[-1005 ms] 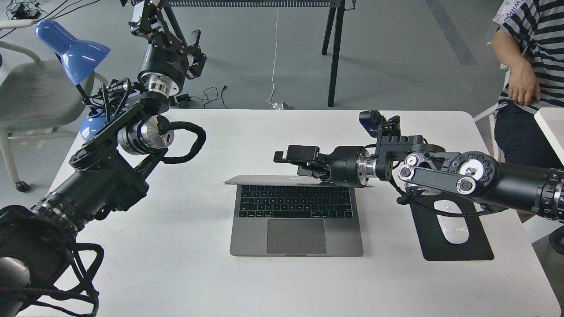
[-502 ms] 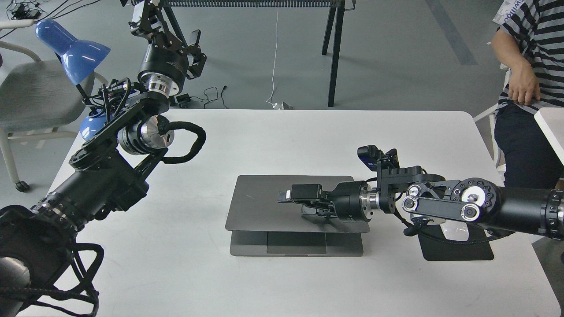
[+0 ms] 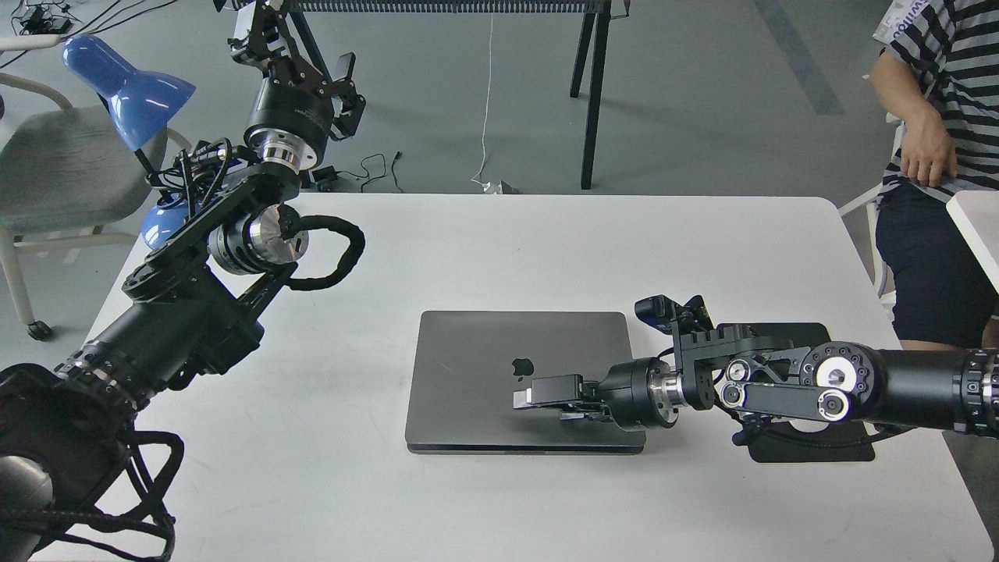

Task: Close notebook with right arm
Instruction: 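Push the screen down toward the keyboard with the right gripper, then lift the right gripper off the closed laptop and withdraw it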

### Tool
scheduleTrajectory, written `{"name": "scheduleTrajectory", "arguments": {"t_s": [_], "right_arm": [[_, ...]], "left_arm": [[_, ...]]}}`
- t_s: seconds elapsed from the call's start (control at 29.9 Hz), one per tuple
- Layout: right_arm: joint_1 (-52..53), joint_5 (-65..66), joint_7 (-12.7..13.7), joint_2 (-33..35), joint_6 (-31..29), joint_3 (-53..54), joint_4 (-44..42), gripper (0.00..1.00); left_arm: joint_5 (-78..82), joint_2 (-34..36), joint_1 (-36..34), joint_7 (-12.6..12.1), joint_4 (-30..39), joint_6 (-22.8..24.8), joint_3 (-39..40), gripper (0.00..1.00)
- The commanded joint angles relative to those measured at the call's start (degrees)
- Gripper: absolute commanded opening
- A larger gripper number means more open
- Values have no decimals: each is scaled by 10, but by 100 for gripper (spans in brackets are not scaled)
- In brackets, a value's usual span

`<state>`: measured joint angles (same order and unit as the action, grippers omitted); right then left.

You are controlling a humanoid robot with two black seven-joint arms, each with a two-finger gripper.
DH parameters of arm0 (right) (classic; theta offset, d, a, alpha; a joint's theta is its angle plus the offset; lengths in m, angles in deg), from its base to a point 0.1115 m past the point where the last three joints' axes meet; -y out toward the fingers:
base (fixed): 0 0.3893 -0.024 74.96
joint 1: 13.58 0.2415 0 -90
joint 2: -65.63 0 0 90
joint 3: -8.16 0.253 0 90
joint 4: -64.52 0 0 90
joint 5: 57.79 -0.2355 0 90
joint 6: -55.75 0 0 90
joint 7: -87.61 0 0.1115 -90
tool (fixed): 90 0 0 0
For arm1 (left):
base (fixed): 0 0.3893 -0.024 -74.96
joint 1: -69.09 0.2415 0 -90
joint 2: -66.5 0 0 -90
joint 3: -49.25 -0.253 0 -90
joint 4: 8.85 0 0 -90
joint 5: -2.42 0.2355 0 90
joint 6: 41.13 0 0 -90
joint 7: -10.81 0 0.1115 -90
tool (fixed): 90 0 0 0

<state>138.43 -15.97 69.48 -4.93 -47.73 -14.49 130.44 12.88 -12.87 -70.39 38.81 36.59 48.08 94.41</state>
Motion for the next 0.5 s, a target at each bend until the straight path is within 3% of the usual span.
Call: {"name": "scheduleTrajectory", "arguments": {"t_s": [0.0,0.27,0.47], "right_arm": [[-2,14,9,-1,14,-17,-20,100],[7,19,9,2,17,-12,-28,100],[4,15,8,15,20,133,-27,100]], "left_arm": [[0,0,0,0,0,0,0,100],[0,0,0,0,0,0,0,100],[0,0,0,0,0,0,0,100]]}}
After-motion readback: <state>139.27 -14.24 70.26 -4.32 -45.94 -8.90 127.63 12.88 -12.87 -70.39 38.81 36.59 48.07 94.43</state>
